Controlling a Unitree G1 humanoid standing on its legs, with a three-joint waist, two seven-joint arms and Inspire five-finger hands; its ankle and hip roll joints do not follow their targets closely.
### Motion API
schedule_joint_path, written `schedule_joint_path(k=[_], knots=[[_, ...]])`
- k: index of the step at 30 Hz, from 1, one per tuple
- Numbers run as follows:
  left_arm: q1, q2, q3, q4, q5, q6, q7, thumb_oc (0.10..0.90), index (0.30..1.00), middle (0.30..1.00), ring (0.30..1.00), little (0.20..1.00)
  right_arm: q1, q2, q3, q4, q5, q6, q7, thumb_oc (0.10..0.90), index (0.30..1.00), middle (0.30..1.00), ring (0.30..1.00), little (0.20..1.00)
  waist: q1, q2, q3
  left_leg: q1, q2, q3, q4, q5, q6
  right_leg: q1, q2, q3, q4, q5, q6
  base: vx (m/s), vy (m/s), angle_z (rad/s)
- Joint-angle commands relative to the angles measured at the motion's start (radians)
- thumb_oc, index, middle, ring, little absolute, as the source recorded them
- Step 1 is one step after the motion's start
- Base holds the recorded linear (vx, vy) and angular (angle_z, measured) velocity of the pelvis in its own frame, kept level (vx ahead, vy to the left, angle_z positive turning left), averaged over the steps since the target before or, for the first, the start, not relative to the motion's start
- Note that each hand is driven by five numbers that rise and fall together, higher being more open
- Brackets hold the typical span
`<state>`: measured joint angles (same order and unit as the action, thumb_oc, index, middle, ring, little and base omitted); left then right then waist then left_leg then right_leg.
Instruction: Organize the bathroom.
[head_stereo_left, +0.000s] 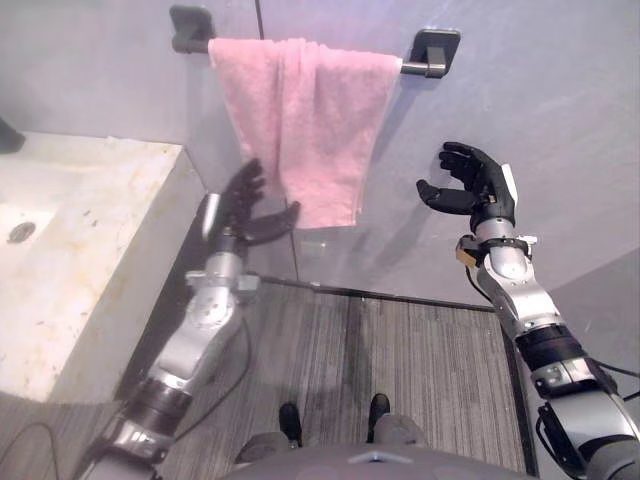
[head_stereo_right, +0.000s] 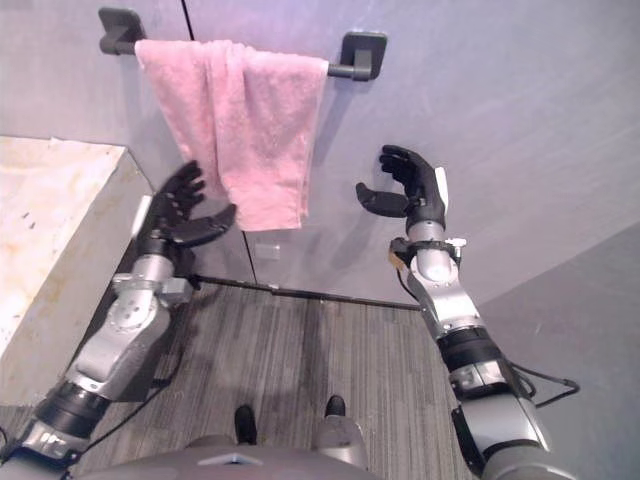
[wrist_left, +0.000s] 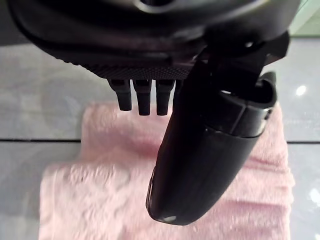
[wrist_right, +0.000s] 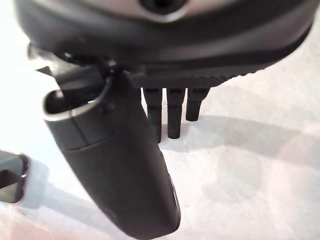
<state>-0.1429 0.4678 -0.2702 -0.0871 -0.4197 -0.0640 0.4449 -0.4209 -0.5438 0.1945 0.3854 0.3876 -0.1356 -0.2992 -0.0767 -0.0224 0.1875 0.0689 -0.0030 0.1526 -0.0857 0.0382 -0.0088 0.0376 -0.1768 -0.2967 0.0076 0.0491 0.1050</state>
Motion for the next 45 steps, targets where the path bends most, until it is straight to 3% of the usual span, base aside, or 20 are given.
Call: schedule_joint_path(k=[1,2,5,8,10,11,12,14,18,19,21,23,25,31,35,42,45], knots=[[-0.051,0.024,0.001,-0.125,0.107,-0.134,0.057,0.800,0.900,0.900,0.900,0.900,-0.162,0.001,-0.016,0.006,0.028,-0.091,-0.015,0.800,0.900,0.900,0.900,0.900,0.079,-0.019,-0.088,0.035,0.020,-0.001,-0.002,-0.091,0.014,-0.088,0.026,0.031,0.086,0.058,0.060,0.08,-0.001,0.28],[-0.050,0.026,0.009,-0.123,0.110,-0.139,0.060,0.800,0.900,0.900,0.900,0.900,-0.161,0.002,-0.016,0.003,0.028,-0.089,-0.013,0.800,0.900,0.900,0.900,0.900,0.079,-0.019,-0.089,0.036,0.023,0.006,-0.002,-0.089,0.014,-0.088,0.035,0.028,0.090,0.045,0.057,0.07,0.012,0.08],[-0.057,0.020,0.053,-0.123,0.126,-0.151,0.092,0.800,0.900,0.900,0.900,0.900,-0.166,0.006,-0.013,-0.018,0.036,-0.080,-0.002,0.800,0.900,0.900,0.900,0.900,0.074,-0.024,-0.093,0.045,0.010,0.032,-0.002,-0.096,0.019,-0.060,0.129,0.042,0.055,-0.037,0.012,0.09,0.008,0.01],[-0.072,-0.004,0.058,-0.113,0.124,-0.127,0.096,0.800,0.900,0.900,0.900,0.900,-0.145,0.009,-0.016,-0.032,0.039,-0.079,0.021,0.800,0.900,0.900,0.900,0.900,0.059,-0.032,-0.099,0.061,-0.009,0.038,0.003,-0.095,0.022,-0.034,0.163,0.104,0.018,-0.038,-0.005,0.12,-0.028,0.03],[-0.073,-0.006,0.057,-0.112,0.121,-0.128,0.098,0.800,0.900,0.900,0.900,0.900,-0.143,0.008,-0.015,-0.035,0.034,-0.078,0.025,0.800,0.900,0.900,0.900,0.900,0.060,-0.033,-0.097,0.061,-0.010,0.041,0.009,-0.093,0.019,-0.031,0.164,0.109,0.017,-0.038,-0.006,0.03,-0.017,0.05],[-0.076,-0.012,0.053,-0.112,0.124,-0.141,0.114,0.800,0.900,0.900,0.900,0.900,-0.141,-0.001,-0.011,-0.049,0.019,-0.078,0.040,0.800,0.900,0.900,0.900,0.900,0.057,-0.047,-0.088,0.036,-0.007,0.065,0.097,-0.097,-0.002,-0.016,0.154,0.119,0.009,-0.033,-0.013,0.03,-0.069,0.08],[-0.081,-0.024,0.054,-0.119,0.136,-0.144,0.125,0.800,0.900,0.900,0.900,0.900,-0.153,-0.022,-0.006,-0.065,0.037,-0.074,0.062,0.800,0.900,0.900,0.900,0.900,0.072,-0.083,-0.059,-0.084,0.013,0.060,0.389,-0.103,-0.053,0.015,0.132,0.123,-0.007,-0.026,-0.044,0.05,-0.055,0.13],[-0.084,-0.036,0.051,-0.114,0.139,-0.139,0.129,0.800,0.900,0.900,0.900,0.900,-0.160,-0.023,0.000,-0.074,0.039,-0.077,0.064,0.800,0.900,0.900,0.900,0.900,0.088,-0.092,-0.051,-0.161,0.019,-0.005,0.448,-0.090,-0.065,0.034,0.131,0.130,-0.009,-0.030,-0.048,0.09,0.039,0.04],[-0.081,-0.047,0.046,-0.100,0.115,-0.140,0.096,0.800,0.900,0.900,0.900,0.900,-0.193,-0.011,0.027,-0.086,0.026,-0.056,0.054,0.800,0.900,0.900,0.900,0.900,0.099,-0.091,-0.058,-0.112,0.057,-0.053,0.248,-0.073,-0.053,0.058,0.144,0.166,-0.030,-0.039,-0.040,0.15,0.128,-0.14],[-0.078,-0.050,0.035,-0.101,0.104,-0.144,0.087,0.800,0.900,0.900,0.900,0.900,-0.200,-0.009,0.035,-0.090,0.018,-0.050,0.048,0.800,0.900,0.900,0.900,0.900,0.097,-0.086,-0.061,-0.091,0.080,-0.057,0.187,-0.045,-0.056,0.063,0.149,0.172,-0.029,-0.049,-0.040,0.16,0.149,-0.10],[-0.083,-0.059,-0.002,-0.107,0.059,-0.136,0.047,0.800,0.900,0.900,0.900,0.900,-0.207,-0.011,0.041,-0.117,0.008,-0.037,0.038,0.800,0.900,0.900,0.900,0.900,0.088,-0.069,-0.076,-0.030,0.079,-0.109,0.076,-0.033,-0.052,0.049,0.135,0.176,-0.017,-0.054,-0.027,0.18,0.241,-0.21],[-0.092,-0.061,-0.029,-0.096,0.056,-0.155,0.042,0.800,0.900,0.900,0.900,0.900,-0.207,-0.020,0.039,-0.129,0.020,-0.034,0.040,0.800,0.900,0.900,0.900,0.900,0.076,-0.057,-0.084,0.005,0.086,-0.102,0.018,-0.020,-0.056,0.041,0.129,0.170,-0.007,-0.052,-0.014,0.11,0.179,-0.15],[-0.114,-0.064,-0.061,-0.094,0.080,-0.184,0.053,0.800,0.900,0.900,0.900,0.900,-0.196,-0.019,0.029,-0.147,0.011,-0.039,0.048,0.800,0.900,0.900,0.900,0.900,0.058,-0.047,-0.096,0.020,0.084,-0.086,-0.002,-0.029,-0.055,0.035,0.116,0.162,-0.008,-0.045,0.001,0.12,0.200,0.08],[-0.137,-0.059,-0.081,-0.131,0.097,-0.160,0.082,0.800,0.900,0.900,0.900,0.900,-0.174,0.010,0.024,-0.234,-0.016,-0.039,0.041,0.800,0.900,0.900,0.900,0.900,0.037,-0.036,-0.111,0.018,0.065,-0.058,-0.002,-0.057,-0.032,0.013,0.089,0.161,-0.004,-0.034,0.028,0.05,0.118,0.02],[-0.137,-0.055,-0.077,-0.144,0.086,-0.156,0.062,0.800,0.900,0.900,0.900,0.900,-0.177,0.021,0.023,-0.255,-0.005,-0.028,0.067,0.800,0.900,0.900,0.900,0.900,0.037,-0.035,-0.116,0.016,0.060,-0.046,-0.002,-0.064,-0.023,0.007,0.080,0.157,-0.001,-0.033,0.035,0.02,0.047,-0.01],[-0.105,-0.051,-0.071,-0.158,0.067,-0.162,0.010,0.800,0.900,0.900,0.900,0.900,-0.189,0.014,0.060,-0.326,-0.005,0.025,0.216,0.800,0.900,0.900,0.900,0.900,0.046,-0.040,-0.119,0.018,0.059,-0.020,-0.002,-0.076,-0.007,0.001,0.072,0.151,0.004,-0.032,0.046,0.00,0.008,0.01],[-0.097,-0.049,-0.068,-0.154,0.062,-0.173,0.005,0.800,0.900,0.900,0.900,0.900,-0.199,0.001,0.076,-0.350,-0.043,0.015,0.221,0.800,0.900,0.900,0.900,0.900,0.052,-0.044,-0.122,0.020,0.059,-0.012,-0.002,-0.080,-0.003,0.005,0.074,0.150,-0.003,-0.031,0.048,0.01,-0.001,-0.04]])
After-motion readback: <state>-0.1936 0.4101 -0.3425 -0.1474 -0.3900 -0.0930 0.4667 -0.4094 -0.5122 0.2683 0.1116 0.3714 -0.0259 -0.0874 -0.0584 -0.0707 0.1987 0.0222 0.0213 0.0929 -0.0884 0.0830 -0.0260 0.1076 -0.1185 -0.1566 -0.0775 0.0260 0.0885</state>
